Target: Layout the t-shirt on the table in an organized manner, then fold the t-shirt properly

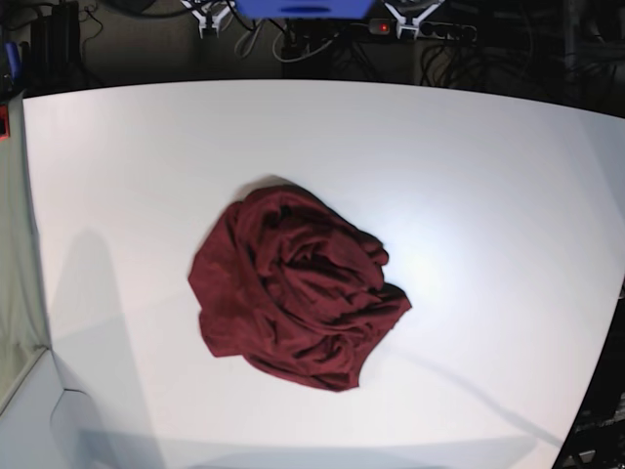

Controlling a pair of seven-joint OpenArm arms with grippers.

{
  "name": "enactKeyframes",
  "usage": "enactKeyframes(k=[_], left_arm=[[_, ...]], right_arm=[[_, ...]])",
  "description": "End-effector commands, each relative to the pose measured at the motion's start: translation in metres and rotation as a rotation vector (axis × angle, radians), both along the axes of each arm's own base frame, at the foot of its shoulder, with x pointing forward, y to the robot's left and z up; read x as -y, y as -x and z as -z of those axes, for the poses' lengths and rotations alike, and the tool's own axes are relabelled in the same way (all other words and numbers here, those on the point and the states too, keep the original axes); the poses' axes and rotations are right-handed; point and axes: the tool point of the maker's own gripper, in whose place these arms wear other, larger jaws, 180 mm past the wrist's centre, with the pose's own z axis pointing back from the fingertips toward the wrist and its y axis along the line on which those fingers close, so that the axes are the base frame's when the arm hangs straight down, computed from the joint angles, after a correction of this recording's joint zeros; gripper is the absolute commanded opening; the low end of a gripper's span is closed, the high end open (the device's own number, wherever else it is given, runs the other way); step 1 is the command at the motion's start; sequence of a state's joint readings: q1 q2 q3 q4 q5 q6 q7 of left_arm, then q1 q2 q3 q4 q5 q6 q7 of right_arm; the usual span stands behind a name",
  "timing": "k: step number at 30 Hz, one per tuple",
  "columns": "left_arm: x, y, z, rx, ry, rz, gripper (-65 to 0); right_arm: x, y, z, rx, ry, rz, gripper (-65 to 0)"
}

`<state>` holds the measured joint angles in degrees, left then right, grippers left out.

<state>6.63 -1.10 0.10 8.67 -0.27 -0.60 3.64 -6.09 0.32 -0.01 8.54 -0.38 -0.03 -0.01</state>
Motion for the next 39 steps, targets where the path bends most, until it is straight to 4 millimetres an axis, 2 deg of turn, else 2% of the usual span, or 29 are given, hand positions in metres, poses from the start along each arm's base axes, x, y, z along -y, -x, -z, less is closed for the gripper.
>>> enactKeyframes(k=[1,8,10,18,39], left_arm=[[-0.001,-0.001,0.000,0.003,-0.006,-0.002,-64.8],[0.002,-0.003,0.000,0.008,-0.005,-0.004,-64.9],[0.003,-0.012,0.000,0.020,-0.003,-0.005,-64.9],[0.003,-0.013,0.000,0.022,-0.003,-0.006,-64.9],[0.003,-0.021,0.000,0.034,-0.005,-0.005,-64.9]], right_arm=[[-0.001,0.001,0.000,0.002,-0.009,0.005,-65.0],[0.000,0.000,0.000,0.003,-0.008,-0.002,-65.0],[0.006,0.000,0.000,0.002,0.001,-0.001,-65.0],[0.014,-0.002,0.000,0.008,0.014,0.001,-65.0],[0.016,-0.002,0.000,0.009,0.017,0.002,-65.0]])
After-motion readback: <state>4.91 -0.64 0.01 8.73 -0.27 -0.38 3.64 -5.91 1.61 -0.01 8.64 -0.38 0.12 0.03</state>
